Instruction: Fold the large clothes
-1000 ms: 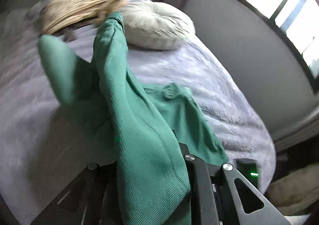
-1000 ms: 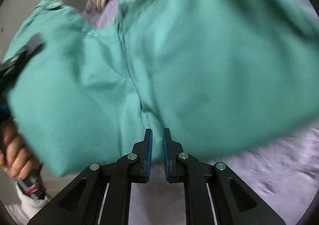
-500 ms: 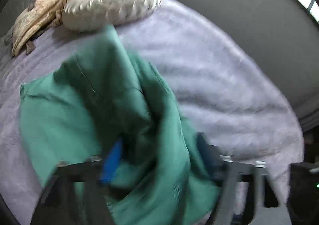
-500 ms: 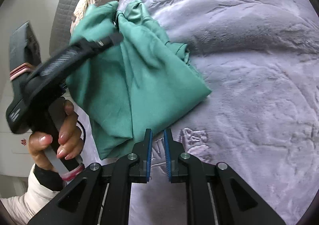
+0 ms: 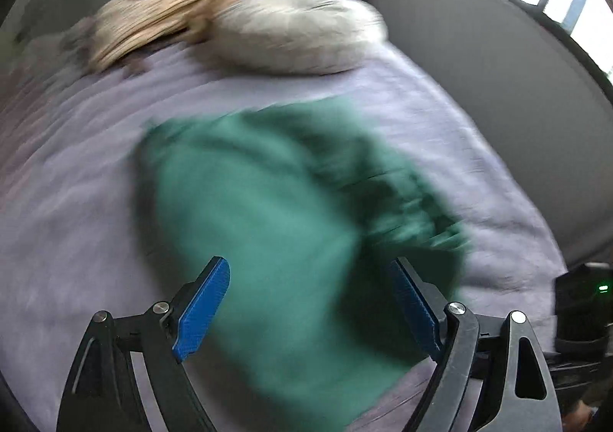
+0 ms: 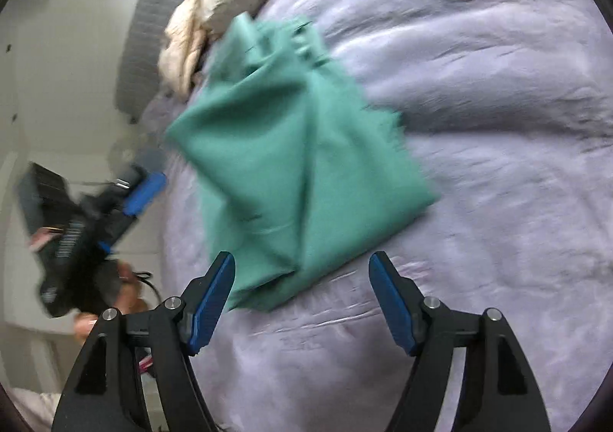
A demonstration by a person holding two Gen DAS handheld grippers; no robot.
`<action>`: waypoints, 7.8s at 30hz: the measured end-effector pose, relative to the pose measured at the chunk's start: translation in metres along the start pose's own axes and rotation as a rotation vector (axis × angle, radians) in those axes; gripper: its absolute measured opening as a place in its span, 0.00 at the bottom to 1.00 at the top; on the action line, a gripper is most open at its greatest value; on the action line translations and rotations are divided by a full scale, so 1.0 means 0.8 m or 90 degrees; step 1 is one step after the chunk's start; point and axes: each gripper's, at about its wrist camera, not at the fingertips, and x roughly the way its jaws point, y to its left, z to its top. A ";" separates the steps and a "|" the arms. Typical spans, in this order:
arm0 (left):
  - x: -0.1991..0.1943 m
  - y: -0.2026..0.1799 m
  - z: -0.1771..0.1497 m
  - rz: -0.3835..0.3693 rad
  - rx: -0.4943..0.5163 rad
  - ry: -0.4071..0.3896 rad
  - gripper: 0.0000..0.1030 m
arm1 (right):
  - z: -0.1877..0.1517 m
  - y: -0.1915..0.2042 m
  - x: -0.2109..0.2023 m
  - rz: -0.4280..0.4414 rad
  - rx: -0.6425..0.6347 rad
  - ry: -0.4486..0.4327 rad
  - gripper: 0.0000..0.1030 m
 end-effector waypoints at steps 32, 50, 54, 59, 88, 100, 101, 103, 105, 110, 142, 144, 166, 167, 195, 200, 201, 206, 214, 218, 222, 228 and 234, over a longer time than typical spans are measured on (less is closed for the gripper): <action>0.031 0.087 -0.092 0.040 -0.097 0.107 0.84 | 0.013 0.104 0.013 -0.192 -0.147 -0.034 0.84; 0.043 0.073 -0.108 0.053 -0.066 0.120 0.96 | 0.024 -0.040 0.007 -0.185 0.157 -0.075 0.04; 0.019 0.085 -0.088 0.072 -0.064 0.081 0.96 | 0.022 -0.007 -0.023 -0.205 0.084 -0.050 0.14; 0.021 0.119 -0.036 0.114 -0.099 0.031 0.96 | 0.053 0.054 -0.068 -0.192 -0.064 -0.115 0.73; 0.064 0.104 0.018 0.142 -0.096 0.027 0.98 | 0.224 0.043 0.054 -0.203 -0.119 -0.010 0.19; 0.035 0.053 -0.079 0.077 -0.122 0.113 0.98 | 0.090 0.082 0.001 -0.178 -0.220 0.071 0.19; 0.039 0.052 -0.088 0.079 -0.123 0.123 0.98 | 0.086 0.070 0.004 -0.197 -0.210 0.079 0.19; 0.044 0.054 -0.107 0.073 -0.129 0.126 0.98 | 0.083 0.045 0.005 -0.210 -0.174 0.088 0.16; 0.045 0.058 -0.116 0.059 -0.142 0.124 0.99 | 0.081 0.017 0.006 -0.224 -0.145 0.096 0.03; 0.046 0.053 -0.121 0.071 -0.138 0.125 0.99 | 0.075 -0.019 0.016 -0.260 -0.137 0.116 0.00; 0.030 0.053 -0.099 0.120 -0.177 0.196 0.99 | 0.082 0.024 -0.018 -0.273 -0.114 0.116 0.05; 0.026 0.055 -0.097 0.126 -0.180 0.188 0.99 | 0.085 0.023 -0.019 -0.271 -0.114 0.115 0.05; 0.035 0.058 -0.068 0.164 -0.185 0.151 0.99 | 0.144 0.032 -0.011 -0.222 -0.122 0.087 0.75; 0.037 0.057 -0.067 0.161 -0.183 0.152 0.99 | 0.147 0.032 -0.008 -0.218 -0.120 0.088 0.75; 0.101 0.112 -0.054 -0.120 -0.278 0.144 0.99 | 0.241 0.017 0.107 -0.022 -0.093 0.153 1.00; 0.125 0.095 -0.049 -0.160 -0.261 0.150 0.99 | 0.269 0.023 0.137 0.028 -0.078 0.169 1.00; 0.129 0.092 -0.047 -0.164 -0.254 0.152 0.99 | 0.273 0.026 0.144 0.031 -0.077 0.173 1.00; 0.139 0.073 -0.039 -0.163 -0.218 0.158 0.99 | 0.281 0.058 0.162 0.088 -0.102 0.184 1.00; 0.149 0.055 -0.040 -0.155 -0.153 0.162 0.99 | 0.285 0.047 0.179 0.076 -0.120 0.203 1.00; 0.155 0.050 -0.037 -0.144 -0.151 0.164 0.99 | 0.287 0.048 0.192 0.060 -0.125 0.204 1.00; 0.150 0.047 -0.037 -0.136 -0.158 0.154 0.93 | 0.291 0.052 0.197 0.046 -0.110 0.196 0.98; 0.112 0.050 -0.035 -0.158 -0.146 0.123 0.55 | 0.285 0.038 0.182 0.034 -0.075 0.185 0.25; 0.066 0.069 -0.032 -0.227 -0.176 0.093 0.47 | 0.271 0.075 0.154 0.095 -0.065 0.166 0.19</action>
